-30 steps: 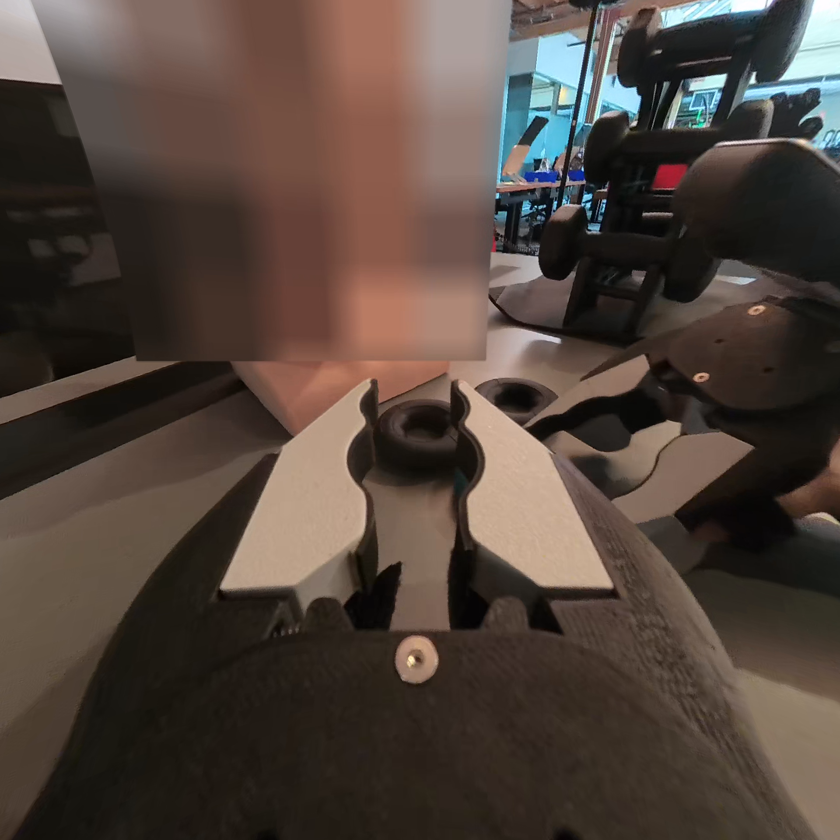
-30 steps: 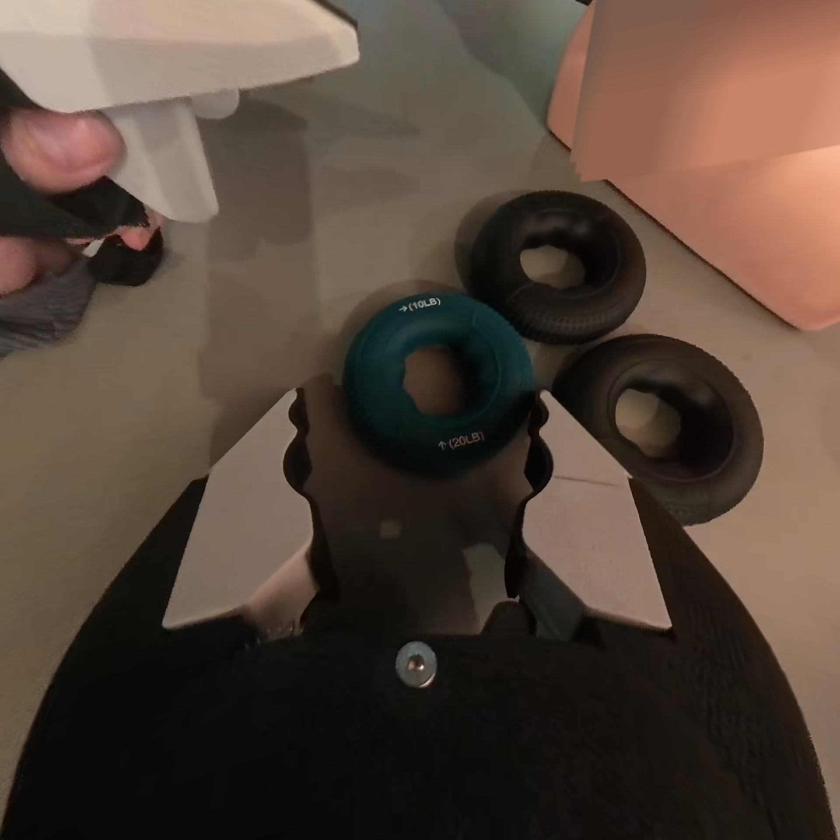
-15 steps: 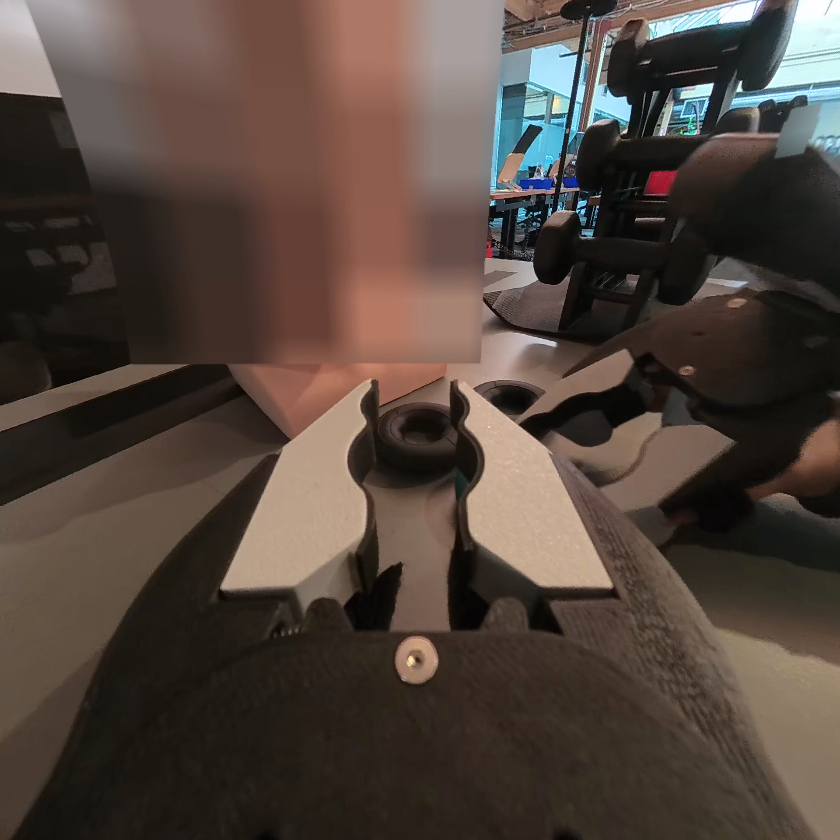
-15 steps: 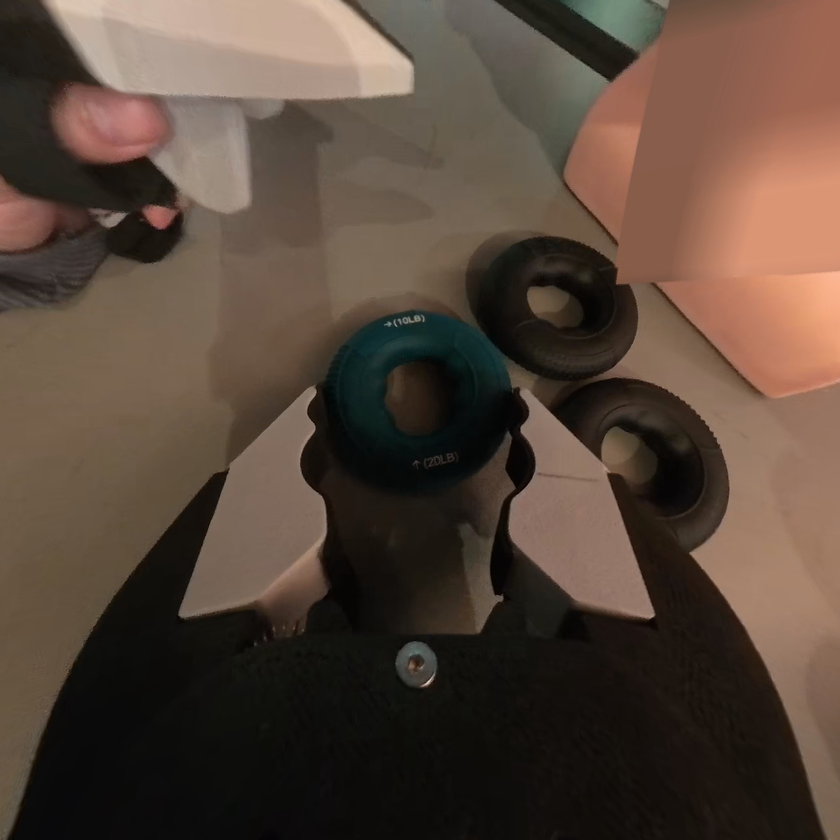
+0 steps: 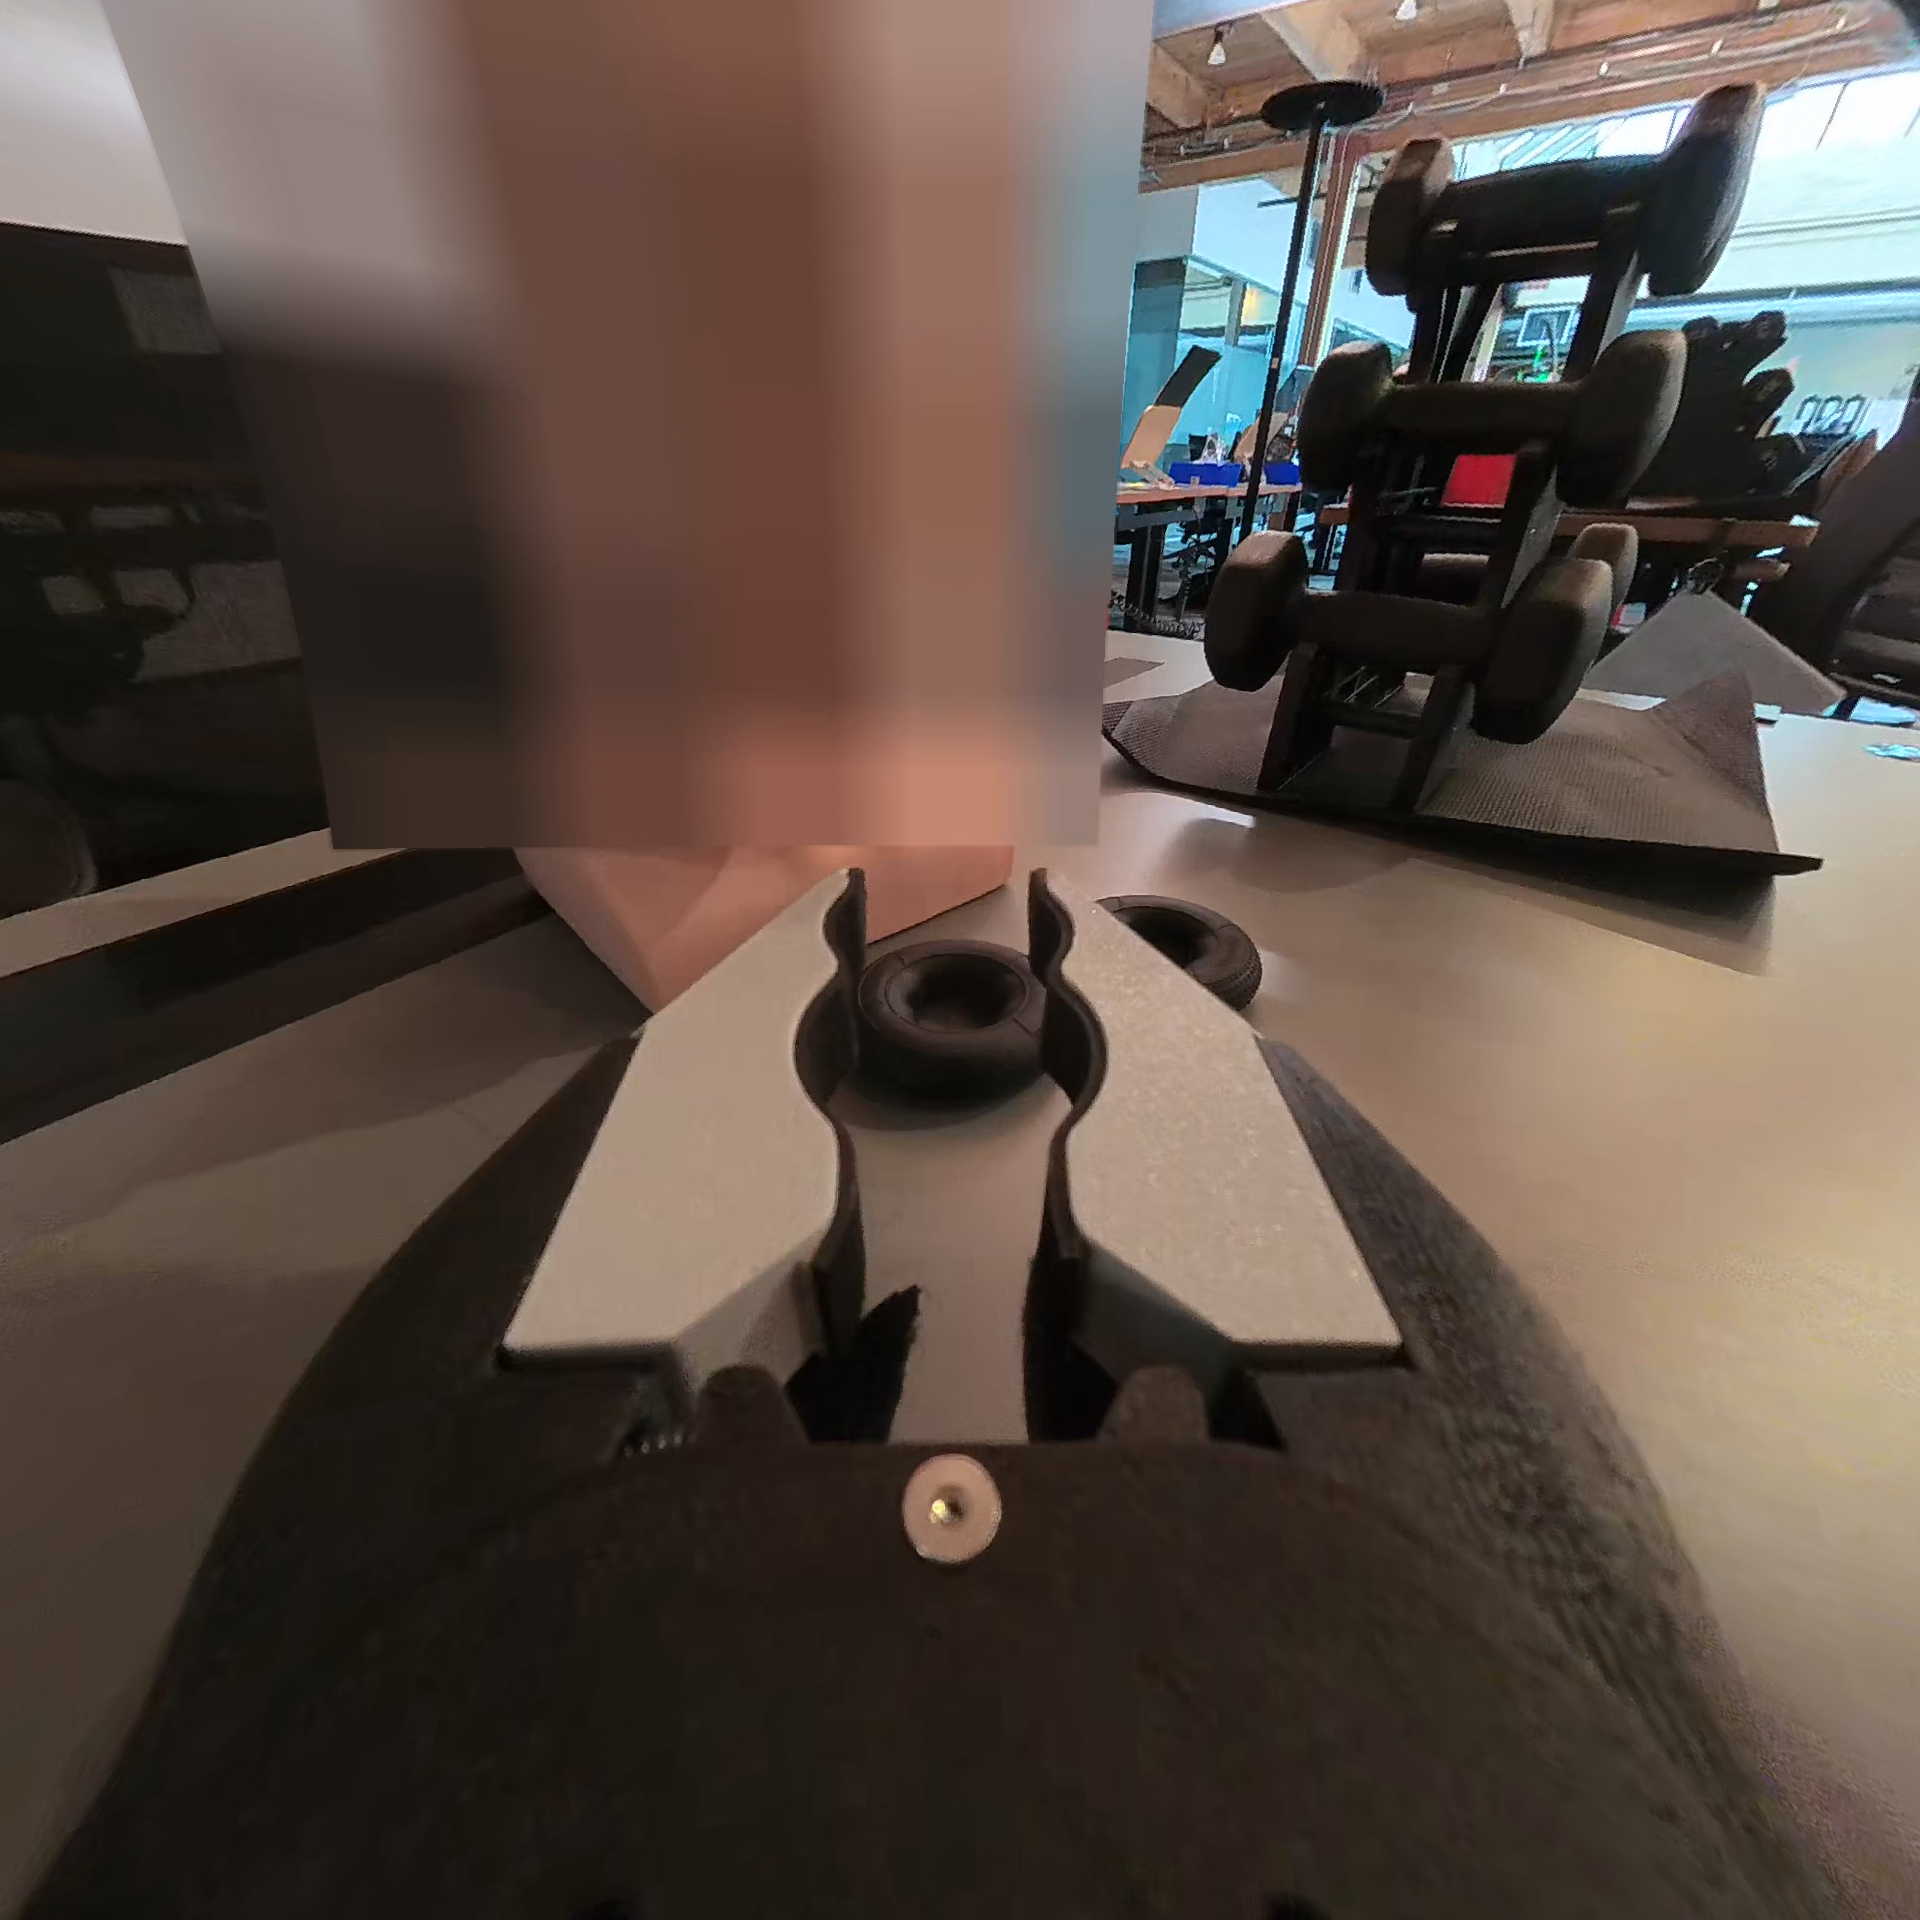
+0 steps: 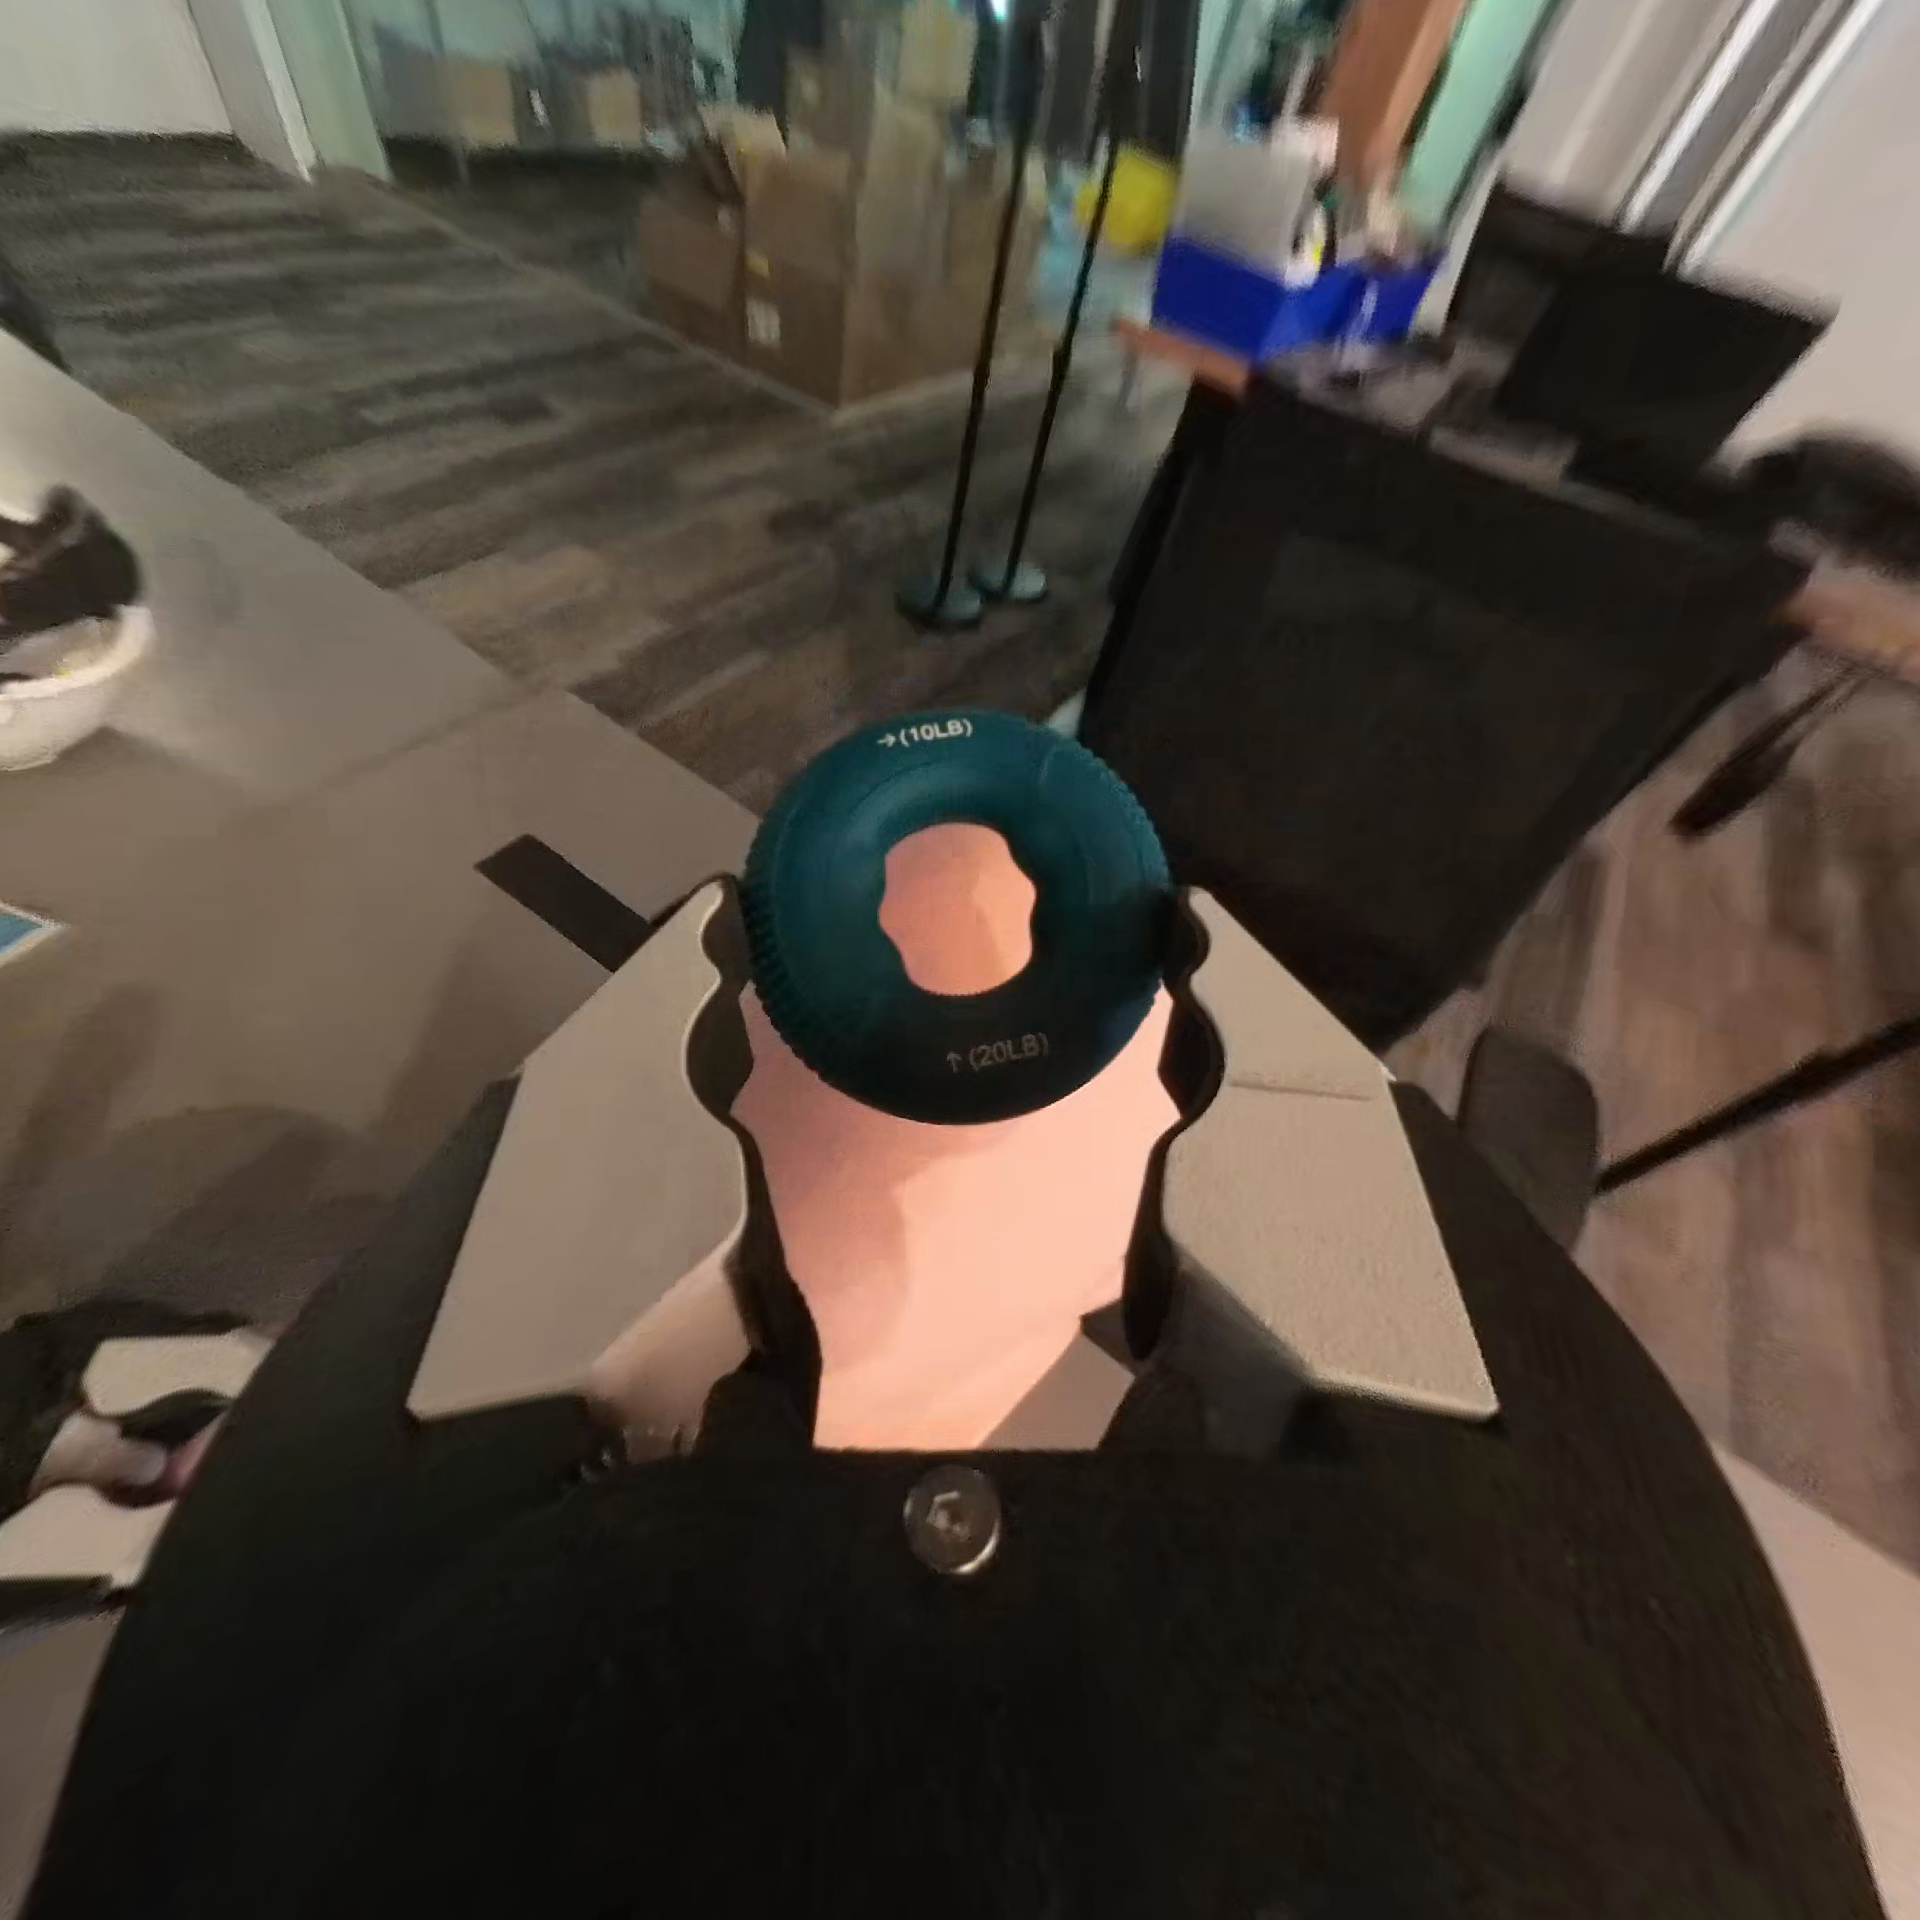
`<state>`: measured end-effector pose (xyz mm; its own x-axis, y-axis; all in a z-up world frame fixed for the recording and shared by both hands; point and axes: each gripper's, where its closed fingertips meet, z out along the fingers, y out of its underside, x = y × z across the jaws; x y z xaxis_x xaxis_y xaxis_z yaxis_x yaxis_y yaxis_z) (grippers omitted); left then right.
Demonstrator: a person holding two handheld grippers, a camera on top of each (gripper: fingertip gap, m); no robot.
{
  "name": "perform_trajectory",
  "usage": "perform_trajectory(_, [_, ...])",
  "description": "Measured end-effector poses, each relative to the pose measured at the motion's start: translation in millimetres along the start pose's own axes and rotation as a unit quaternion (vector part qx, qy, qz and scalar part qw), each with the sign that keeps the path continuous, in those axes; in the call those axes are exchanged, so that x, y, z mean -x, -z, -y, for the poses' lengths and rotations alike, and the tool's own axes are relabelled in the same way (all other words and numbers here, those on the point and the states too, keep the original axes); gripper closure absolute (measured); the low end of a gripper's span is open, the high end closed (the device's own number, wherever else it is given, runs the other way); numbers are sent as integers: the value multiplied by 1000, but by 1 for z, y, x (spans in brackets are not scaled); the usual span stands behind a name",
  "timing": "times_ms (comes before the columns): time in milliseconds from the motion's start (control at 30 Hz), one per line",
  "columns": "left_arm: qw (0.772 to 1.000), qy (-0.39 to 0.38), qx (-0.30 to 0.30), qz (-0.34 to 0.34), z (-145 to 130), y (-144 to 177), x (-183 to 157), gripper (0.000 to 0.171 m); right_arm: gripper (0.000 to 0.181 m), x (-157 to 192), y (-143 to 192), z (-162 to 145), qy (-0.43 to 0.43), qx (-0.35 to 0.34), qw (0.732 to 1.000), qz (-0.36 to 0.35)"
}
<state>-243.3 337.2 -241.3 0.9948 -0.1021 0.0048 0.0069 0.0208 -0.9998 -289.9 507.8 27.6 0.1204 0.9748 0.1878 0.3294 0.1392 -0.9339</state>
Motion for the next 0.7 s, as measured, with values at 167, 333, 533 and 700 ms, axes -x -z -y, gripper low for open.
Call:
perform_trajectory(167, [1000,6,-3,-2,1,1,1,142,101,-22,-47,-36,-67,150,986,42])
perform_trajectory(333, [1000,4,2,-3,-1,0,0,142,99,-19,-51,-37,-105,148,980,77])
perform_trajectory(533, [1000,5,1,-3,0,0,0,142,101,-12,-41,-18,-59,105,989,91])
perform_trajectory(700, [1000,8,-1,-4,0,1,1,142,98,-5,-54,-34,-20,168,982,80])
